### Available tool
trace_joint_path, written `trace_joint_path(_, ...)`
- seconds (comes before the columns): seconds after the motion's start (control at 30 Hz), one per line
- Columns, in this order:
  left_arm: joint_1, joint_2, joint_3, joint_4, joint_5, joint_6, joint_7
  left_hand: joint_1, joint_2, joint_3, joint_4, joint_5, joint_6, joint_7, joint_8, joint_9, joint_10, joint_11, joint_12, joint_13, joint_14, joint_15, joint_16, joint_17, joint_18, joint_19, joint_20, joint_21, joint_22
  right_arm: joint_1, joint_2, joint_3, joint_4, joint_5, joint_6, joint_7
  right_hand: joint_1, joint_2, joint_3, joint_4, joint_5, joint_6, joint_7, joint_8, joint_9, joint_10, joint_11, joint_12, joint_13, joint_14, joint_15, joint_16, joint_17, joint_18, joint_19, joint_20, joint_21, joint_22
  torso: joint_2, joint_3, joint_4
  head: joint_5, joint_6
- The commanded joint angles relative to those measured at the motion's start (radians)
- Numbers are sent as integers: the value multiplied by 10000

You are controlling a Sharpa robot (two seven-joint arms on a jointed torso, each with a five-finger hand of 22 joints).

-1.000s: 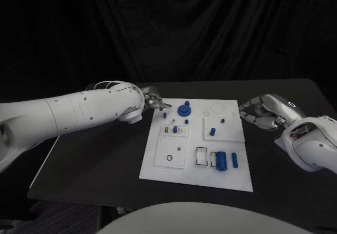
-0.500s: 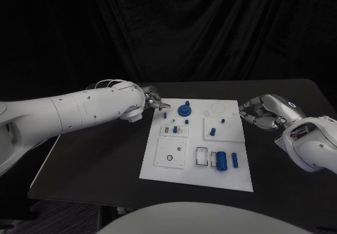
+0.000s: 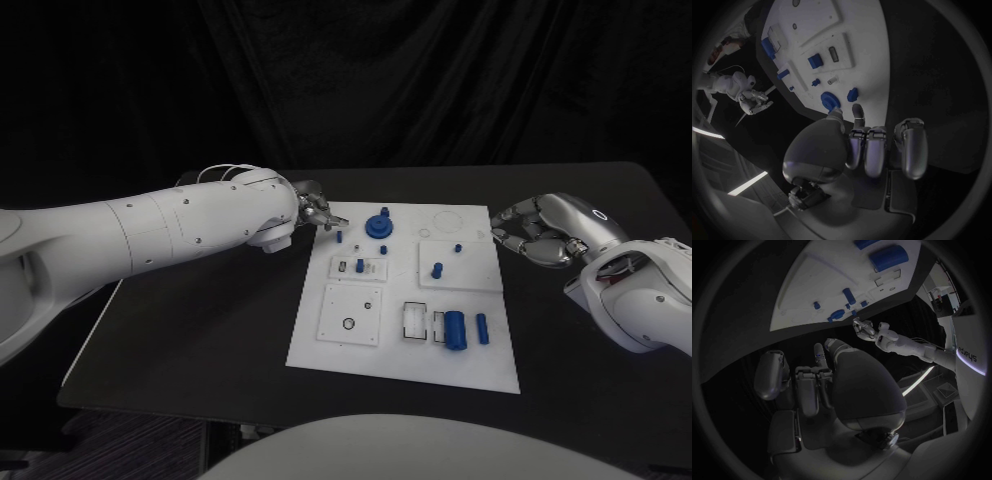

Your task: Assemble the parts on the task board

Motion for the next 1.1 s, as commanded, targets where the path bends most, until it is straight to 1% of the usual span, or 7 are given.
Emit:
trace_joint_path(0.03, -41, 44, 9, -26, -2, 241, -47, -39, 50, -63, -3, 52, -59, -4, -65, -15, 1050, 67, 27, 2614, 1039, 74, 27, 2635, 36, -45, 58, -77, 1929, -22, -6, 6, 21, -26, -84, 8, 54, 38, 49, -1, 55, 76, 1, -22, -9, 830, 43, 0, 2294, 1029, 37, 1, 2602, 143, 0, -14, 16, 1505, 3, -7, -4, 10, -1)
trace_joint_path(0.23, -88, 72, 9, -63, -2, 292, -35, -32, 75, -57, -9, 69, -63, 3, -103, -31, 1050, 75, 27, 2614, 1039, 82, 27, 2635, 48, -76, 65, -128, 1911, -22, -17, 6, 31, -26, -54, 0, 54, 38, 49, -1, 55, 76, 1, -22, -9, 830, 43, 0, 2294, 1029, 37, 1, 2602, 143, 0, -14, 16, 1505, 5, -2, 2, -7, -1)
trace_joint_path(0.33, -108, 83, 9, -84, -2, 277, 2, 4, 100, -46, -28, 122, -74, 19, -183, -62, 1050, 91, 27, 2614, 1039, 99, 27, 2635, 68, -127, 80, -215, 1884, -22, -27, 6, 35, -26, -39, -8, 68, 35, 58, -16, 74, 73, 3, -26, -10, 821, 43, -9, 2281, 1027, 35, -2, 2598, 146, -3, -17, 2, 1502, 5, -1, 1, -1, -1)
trace_joint_path(0.6, -132, 87, 9, -94, -2, 145, 169, 31, 112, -42, -35, 165, -82, 33, -251, -88, 1050, 105, 27, 2614, 1039, 112, 27, 2635, 79, -156, 93, -266, 1869, -22, -39, 6, 42, -26, -7, -32, 68, 35, 58, -16, 74, 73, 3, -26, -10, 821, 43, -9, 2281, 1027, 35, -2, 2598, 146, -3, -17, 2, 1502, 6, -6, -4, -16, -1)
trace_joint_path(0.73, -138, 100, 9, -100, -2, 123, 226, 92, 136, -30, -42, 256, -106, 69, -421, -157, 1050, 138, 27, 2614, 1039, 145, 27, 2635, 118, -256, 123, -437, 1817, -22, -40, 6, 41, -26, 12, -44, 68, 35, 58, -16, 74, 73, 3, -26, -10, 821, 43, -9, 2281, 1027, 35, -2, 2598, 146, -3, -17, 2, 1502, -1, -6, -3, -18, -1)
trace_joint_path(0.93, -150, 131, 9, -129, -2, 146, 261, 155, 154, -12, -54, 354, -111, 91, -554, -213, 1050, 160, 27, 2614, 1039, 166, 27, 2635, 126, -280, 146, -485, 1809, -22, -30, 6, 32, -26, 52, -61, 77, 33, 67, -27, 87, 70, 5, -29, -12, 812, 44, -18, 2269, 1021, 35, -13, 2584, 151, -14, -20, -27, 1494, -4, -1, -4, -33, -1)
trace_joint_path(1.1, -182, 155, 9, -165, -2, 185, 273, 237, 166, 18, -70, 525, -95, 104, -675, -259, 1050, 173, 27, 2614, 1039, 181, 27, 2635, 134, -300, 164, -528, 1804, -22, -18, 6, 27, -26, 80, -67, 77, 33, 67, -27, 87, 70, 5, -29, -12, 812, 44, -18, 2269, 1021, 35, -13, 2584, 151, -14, -20, -27, 1494, -5, 0, -4, -51, -1)
